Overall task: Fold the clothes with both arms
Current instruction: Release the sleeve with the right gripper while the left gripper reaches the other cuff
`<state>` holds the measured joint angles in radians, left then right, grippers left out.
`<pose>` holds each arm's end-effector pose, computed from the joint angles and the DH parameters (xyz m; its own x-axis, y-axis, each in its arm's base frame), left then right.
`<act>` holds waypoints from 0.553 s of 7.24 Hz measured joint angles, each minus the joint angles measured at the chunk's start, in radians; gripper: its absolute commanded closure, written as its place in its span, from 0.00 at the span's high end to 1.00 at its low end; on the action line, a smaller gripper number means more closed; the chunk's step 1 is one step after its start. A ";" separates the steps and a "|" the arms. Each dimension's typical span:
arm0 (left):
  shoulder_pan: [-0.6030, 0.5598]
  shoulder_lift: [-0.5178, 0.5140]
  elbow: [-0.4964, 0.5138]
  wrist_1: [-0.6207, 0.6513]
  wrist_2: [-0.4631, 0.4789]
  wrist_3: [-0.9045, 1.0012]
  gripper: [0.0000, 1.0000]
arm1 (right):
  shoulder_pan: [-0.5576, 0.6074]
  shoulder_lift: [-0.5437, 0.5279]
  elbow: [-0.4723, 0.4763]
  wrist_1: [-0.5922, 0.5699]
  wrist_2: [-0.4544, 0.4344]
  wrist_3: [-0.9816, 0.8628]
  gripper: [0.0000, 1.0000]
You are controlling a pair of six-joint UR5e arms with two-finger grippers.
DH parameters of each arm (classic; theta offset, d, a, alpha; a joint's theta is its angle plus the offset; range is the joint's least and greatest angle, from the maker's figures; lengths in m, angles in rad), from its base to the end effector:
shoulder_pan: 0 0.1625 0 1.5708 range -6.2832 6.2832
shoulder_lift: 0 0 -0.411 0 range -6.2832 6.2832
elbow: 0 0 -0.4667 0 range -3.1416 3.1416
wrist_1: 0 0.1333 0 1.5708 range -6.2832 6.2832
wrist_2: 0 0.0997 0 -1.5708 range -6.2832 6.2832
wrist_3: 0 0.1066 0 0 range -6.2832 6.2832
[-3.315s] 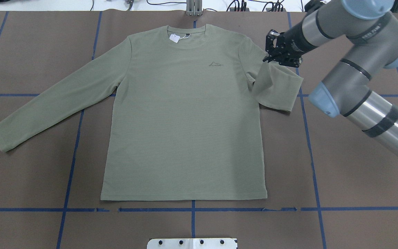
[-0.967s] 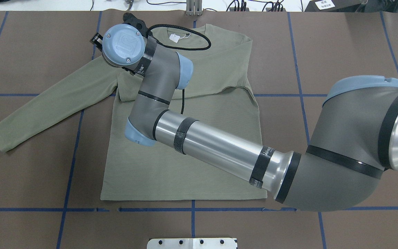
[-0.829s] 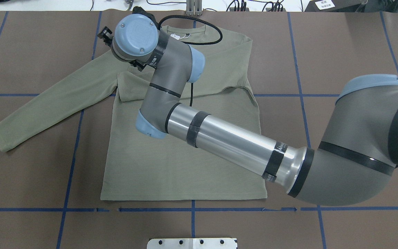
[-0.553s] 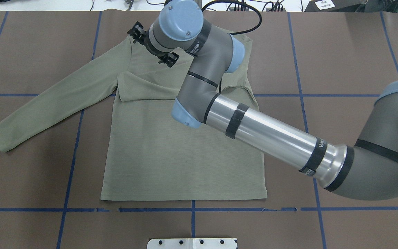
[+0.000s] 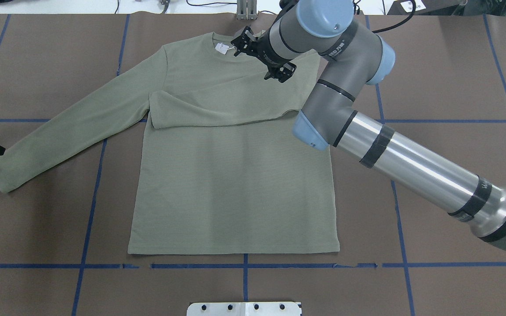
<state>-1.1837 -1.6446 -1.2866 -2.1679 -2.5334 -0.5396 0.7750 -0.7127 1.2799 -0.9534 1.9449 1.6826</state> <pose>0.1848 -0.5748 0.6887 0.5333 -0.0097 -0.8459 -0.0881 0.9939 -0.0670 -0.5299 -0.6510 0.1255 0.2217 0.3625 0.9052 -0.4369 0.8668 -0.2401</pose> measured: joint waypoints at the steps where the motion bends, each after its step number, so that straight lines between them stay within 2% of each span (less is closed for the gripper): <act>1: 0.008 0.007 0.002 -0.009 0.009 -0.004 0.89 | 0.007 -0.025 0.023 -0.001 0.009 -0.017 0.99; 2: 0.015 0.010 0.003 -0.022 0.027 -0.007 0.83 | 0.007 -0.034 0.030 -0.003 0.010 -0.025 0.99; 4: 0.023 0.012 0.007 -0.033 0.045 -0.008 0.79 | 0.006 -0.038 0.032 -0.005 0.010 -0.033 0.99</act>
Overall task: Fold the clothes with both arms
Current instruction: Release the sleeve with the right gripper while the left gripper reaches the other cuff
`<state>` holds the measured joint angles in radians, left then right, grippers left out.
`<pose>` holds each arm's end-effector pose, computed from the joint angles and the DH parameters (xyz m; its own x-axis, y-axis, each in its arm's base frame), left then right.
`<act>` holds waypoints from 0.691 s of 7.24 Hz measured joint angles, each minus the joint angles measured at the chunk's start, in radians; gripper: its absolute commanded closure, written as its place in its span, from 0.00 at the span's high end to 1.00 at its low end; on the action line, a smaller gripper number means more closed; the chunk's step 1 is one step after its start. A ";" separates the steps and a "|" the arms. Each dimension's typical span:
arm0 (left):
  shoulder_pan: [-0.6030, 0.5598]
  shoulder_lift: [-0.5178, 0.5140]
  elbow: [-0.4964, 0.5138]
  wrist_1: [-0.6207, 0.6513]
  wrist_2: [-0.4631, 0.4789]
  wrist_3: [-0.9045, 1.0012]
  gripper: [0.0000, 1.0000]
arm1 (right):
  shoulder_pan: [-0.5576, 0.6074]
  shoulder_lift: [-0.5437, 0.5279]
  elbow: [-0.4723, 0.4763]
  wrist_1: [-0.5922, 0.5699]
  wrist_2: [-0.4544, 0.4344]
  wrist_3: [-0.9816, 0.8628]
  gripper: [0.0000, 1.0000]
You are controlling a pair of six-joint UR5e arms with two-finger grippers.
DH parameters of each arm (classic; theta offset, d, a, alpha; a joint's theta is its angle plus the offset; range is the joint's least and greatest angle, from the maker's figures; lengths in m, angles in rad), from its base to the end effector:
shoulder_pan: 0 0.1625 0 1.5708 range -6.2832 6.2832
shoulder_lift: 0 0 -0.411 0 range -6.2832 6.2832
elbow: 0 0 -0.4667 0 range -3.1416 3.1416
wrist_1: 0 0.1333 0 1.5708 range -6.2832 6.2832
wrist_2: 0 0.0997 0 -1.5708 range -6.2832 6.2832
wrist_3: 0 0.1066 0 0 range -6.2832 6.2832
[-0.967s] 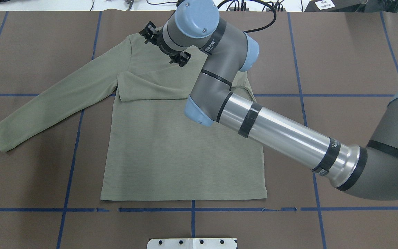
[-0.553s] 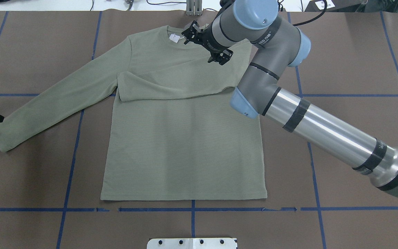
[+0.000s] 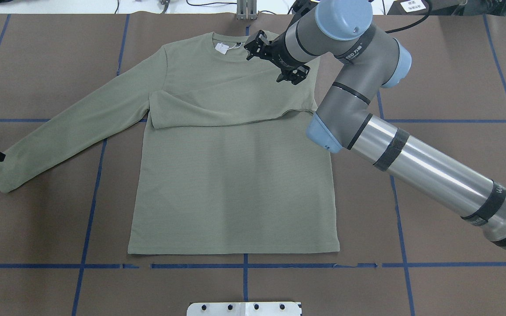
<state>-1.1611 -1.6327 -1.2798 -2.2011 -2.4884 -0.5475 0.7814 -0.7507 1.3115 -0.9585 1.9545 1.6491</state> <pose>0.1932 -0.5670 0.6994 0.5614 0.0100 -0.8275 -0.0872 0.9951 -0.0471 -0.5203 -0.6477 0.1410 0.2422 0.3424 0.9078 -0.4283 0.8773 -0.2167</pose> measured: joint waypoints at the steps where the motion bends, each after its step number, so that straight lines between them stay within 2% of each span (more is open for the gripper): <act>1: 0.001 0.000 0.003 -0.001 0.002 0.000 0.77 | 0.000 0.000 -0.001 0.000 0.000 -0.005 0.99; 3: 0.001 0.000 0.008 -0.002 0.003 0.002 0.68 | 0.000 0.000 -0.001 0.000 0.001 -0.009 0.99; 5: 0.001 0.002 0.010 -0.002 0.002 0.003 0.64 | 0.000 0.001 -0.001 0.000 0.001 -0.009 0.99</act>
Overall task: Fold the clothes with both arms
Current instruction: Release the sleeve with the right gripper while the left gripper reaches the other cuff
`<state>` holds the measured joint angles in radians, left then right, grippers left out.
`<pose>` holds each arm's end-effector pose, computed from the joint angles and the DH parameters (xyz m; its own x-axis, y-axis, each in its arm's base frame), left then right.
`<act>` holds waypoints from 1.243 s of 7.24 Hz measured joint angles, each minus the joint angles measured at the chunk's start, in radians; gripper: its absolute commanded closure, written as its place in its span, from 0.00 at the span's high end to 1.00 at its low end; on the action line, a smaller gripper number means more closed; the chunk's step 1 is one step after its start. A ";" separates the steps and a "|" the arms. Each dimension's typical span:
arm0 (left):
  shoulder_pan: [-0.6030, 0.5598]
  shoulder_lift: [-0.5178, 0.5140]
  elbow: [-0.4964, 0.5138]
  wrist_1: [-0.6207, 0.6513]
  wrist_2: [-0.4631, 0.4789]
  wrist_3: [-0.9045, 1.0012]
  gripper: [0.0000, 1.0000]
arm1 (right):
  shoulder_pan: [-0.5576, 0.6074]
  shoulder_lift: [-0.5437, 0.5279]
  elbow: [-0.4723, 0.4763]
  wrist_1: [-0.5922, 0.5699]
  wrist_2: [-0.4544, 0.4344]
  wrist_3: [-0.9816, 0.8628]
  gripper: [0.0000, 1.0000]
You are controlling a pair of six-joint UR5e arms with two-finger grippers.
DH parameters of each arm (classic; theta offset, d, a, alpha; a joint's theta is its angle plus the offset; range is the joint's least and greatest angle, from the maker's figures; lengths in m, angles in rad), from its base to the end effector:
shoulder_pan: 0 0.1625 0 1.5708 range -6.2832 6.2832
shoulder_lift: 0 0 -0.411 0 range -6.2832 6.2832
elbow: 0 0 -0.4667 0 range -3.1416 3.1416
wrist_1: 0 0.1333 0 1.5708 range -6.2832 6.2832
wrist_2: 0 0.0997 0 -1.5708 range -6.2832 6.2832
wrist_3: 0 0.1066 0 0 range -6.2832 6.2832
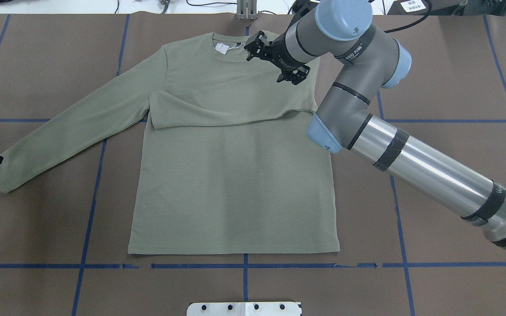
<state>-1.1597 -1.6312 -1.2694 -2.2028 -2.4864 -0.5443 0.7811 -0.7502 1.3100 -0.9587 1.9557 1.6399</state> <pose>0.1930 -0.5649 0.7062 0.5658 0.0064 -0.8245 -0.0894 0.9946 -0.0536 -0.5208 -0.6477 0.1414 0.2471 0.3351 0.9092 -0.4249 0.8807 -0.2091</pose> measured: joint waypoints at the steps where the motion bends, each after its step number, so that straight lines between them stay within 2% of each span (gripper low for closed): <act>1: 0.000 0.000 0.001 0.000 0.000 0.001 0.57 | 0.000 0.000 0.000 0.000 0.000 0.000 0.99; 6: 0.002 0.011 0.000 0.000 0.000 0.001 0.56 | 0.001 0.002 0.003 -0.002 0.002 0.004 0.99; 7: 0.003 0.015 0.000 -0.001 0.000 0.002 0.48 | 0.001 0.002 0.005 -0.003 0.002 0.007 0.99; 8: 0.004 0.018 -0.001 -0.001 0.000 0.002 0.15 | 0.001 0.003 0.007 -0.003 0.003 0.008 0.99; 9: 0.004 0.019 -0.001 -0.001 0.000 0.001 0.00 | 0.001 0.003 0.009 -0.003 0.004 0.010 0.99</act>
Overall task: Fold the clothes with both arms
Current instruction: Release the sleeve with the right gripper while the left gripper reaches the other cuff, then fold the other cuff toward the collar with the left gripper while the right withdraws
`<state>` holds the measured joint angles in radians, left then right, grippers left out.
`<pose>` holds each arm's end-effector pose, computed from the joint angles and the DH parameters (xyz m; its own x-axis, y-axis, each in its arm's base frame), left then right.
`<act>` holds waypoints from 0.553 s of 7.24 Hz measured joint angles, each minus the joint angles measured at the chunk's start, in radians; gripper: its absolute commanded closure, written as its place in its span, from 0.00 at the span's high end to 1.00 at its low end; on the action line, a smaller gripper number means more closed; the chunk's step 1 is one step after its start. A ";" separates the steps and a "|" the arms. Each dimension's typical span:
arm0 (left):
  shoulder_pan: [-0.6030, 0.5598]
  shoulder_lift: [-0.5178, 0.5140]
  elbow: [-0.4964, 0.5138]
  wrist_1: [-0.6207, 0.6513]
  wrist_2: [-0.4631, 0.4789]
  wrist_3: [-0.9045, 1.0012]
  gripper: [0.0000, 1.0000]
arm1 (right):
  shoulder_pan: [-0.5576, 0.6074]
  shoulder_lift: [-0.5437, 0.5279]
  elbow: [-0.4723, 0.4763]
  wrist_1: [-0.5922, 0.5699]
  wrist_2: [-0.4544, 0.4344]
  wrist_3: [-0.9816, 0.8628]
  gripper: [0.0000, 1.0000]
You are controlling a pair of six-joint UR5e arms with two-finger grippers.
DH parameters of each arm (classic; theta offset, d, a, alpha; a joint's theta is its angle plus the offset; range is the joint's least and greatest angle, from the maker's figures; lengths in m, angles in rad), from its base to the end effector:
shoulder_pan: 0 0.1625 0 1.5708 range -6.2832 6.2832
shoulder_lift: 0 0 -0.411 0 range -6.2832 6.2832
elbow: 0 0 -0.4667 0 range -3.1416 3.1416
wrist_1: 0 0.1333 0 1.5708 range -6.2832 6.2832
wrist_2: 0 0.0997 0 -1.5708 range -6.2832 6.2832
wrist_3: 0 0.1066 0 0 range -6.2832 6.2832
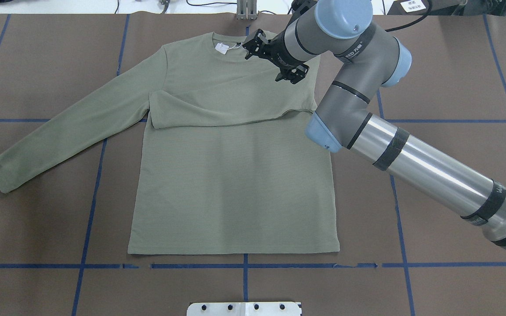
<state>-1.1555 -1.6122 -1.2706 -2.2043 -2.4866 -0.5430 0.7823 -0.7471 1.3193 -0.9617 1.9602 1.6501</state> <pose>0.1913 -0.5547 0.7165 0.5709 -0.0022 -0.8210 -0.0940 0.9933 -0.0680 -0.5183 -0.6460 0.1343 0.2366 0.3384 0.9108 -0.4231 0.8797 -0.2170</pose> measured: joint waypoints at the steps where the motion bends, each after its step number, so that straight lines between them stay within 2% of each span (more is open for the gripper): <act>1: 0.000 0.000 -0.002 0.000 0.000 -0.001 0.00 | 0.000 0.000 0.001 0.000 0.001 0.001 0.99; 4: -0.001 0.002 -0.048 0.005 -0.012 -0.003 0.00 | 0.002 -0.001 0.001 0.000 0.002 0.002 0.99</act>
<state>-1.1566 -1.6107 -1.3187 -2.1998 -2.4986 -0.5464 0.7842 -0.7485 1.3207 -0.9618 1.9619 1.6520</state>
